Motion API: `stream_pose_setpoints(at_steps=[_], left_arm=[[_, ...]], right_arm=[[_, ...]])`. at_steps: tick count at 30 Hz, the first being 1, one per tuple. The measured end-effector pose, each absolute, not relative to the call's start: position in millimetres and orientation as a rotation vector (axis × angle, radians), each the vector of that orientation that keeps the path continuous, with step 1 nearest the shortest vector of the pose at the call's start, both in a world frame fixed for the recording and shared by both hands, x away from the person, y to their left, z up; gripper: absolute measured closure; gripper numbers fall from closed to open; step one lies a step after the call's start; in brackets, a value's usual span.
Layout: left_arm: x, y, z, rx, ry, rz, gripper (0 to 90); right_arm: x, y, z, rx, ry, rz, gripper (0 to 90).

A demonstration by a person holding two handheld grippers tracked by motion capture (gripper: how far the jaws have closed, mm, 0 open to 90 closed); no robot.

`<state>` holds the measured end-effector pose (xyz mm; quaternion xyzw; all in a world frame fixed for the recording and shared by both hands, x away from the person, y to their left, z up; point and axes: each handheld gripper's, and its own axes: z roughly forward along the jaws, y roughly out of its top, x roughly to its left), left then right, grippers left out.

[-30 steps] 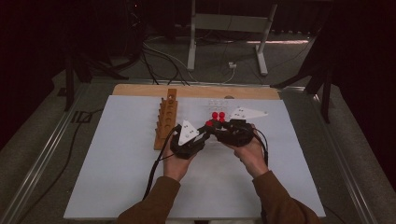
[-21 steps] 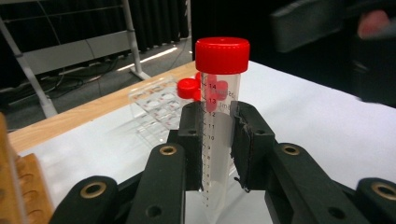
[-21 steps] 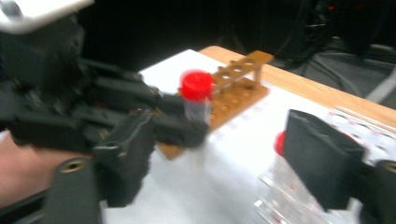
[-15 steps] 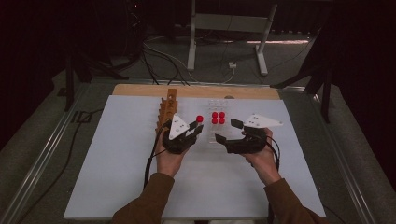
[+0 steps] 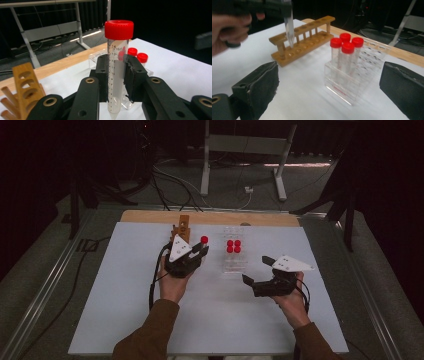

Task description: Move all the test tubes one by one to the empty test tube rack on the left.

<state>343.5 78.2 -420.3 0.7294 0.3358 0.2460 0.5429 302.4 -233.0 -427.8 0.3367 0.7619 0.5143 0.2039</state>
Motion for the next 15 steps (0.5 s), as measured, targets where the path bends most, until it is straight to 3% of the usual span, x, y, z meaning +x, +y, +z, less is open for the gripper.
stream_pose_setpoints(at_steps=[15], left_arm=[[367,107,-404,1.676,0.842,0.642,75.6]], right_arm=[[283,-264,-458,0.991,2.064,1.386,1.1]])
